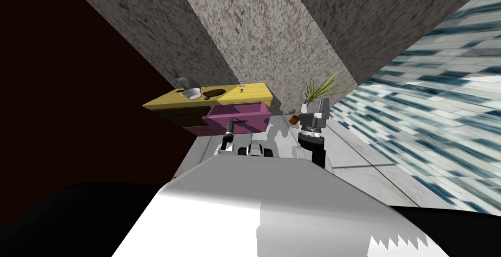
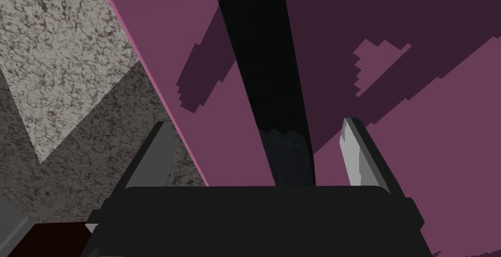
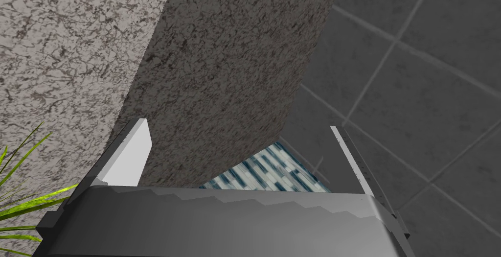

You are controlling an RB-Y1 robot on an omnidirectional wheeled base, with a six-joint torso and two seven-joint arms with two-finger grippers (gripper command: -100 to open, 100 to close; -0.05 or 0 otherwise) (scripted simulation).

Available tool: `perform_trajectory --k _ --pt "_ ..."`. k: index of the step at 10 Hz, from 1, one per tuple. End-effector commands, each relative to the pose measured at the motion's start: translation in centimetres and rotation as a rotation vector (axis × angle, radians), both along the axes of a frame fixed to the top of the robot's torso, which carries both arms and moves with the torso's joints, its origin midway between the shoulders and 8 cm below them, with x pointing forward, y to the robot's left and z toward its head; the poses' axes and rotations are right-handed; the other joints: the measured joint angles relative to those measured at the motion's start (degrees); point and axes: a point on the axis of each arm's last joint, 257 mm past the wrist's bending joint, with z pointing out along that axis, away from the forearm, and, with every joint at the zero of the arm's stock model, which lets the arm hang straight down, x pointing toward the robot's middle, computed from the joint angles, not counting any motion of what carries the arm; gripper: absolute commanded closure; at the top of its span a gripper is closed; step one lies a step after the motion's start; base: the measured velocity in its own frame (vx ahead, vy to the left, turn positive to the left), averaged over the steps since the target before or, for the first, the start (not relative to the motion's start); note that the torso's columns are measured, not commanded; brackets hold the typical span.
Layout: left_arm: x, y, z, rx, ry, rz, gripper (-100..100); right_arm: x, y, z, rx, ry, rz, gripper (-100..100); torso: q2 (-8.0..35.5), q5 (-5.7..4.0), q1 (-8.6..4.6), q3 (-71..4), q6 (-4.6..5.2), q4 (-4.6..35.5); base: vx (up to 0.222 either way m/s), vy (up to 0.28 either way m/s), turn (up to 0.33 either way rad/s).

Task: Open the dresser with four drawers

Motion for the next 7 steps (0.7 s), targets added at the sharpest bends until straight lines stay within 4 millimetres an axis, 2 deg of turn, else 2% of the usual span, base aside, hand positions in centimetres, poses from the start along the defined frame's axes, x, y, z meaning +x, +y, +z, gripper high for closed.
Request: perform_trajectory --k 1,4,5,6,7 --pt "0.9 0.1 1.4 0.000 0.002 -0.002 -100 0.0 0.0 0.0 0.000 0.000 0.000 0 0.0 0.01 0.01 0.0 -0.01 0.0 -0.035 -0.002 0.005" --pt "1.9 0.0 3.1 0.000 0.002 -0.003 -100 0.0 0.0 0.0 0.000 0.000 0.000 0 0.0 -0.07 -0.02 0.0 -0.01 0.1 -0.040 -0.004 0.005" --pt "1.6 0.1 2.2 -0.002 0.015 -0.002 -100 0.0 0.0 0.0 0.000 0.000 0.000 0 0.2 -0.14 -0.09 0.1 -0.04 0.2 -0.009 0.001 -0.002" --pt "1.6 0.1 2.1 -0.003 0.019 -0.002 0 0.0 0.0 0.0 0.000 0.000 0.000 0 0.2 -0.10 -0.09 0.1 -0.04 0.1 0.000 0.000 0.000" --pt "1.6 0.1 1.9 -0.003 0.022 -0.001 0 0.0 0.0 0.0 0.000 0.000 0.000 0 0.1 -0.06 -0.06 0.1 -0.02 0.1 0.000 0.000 0.000"
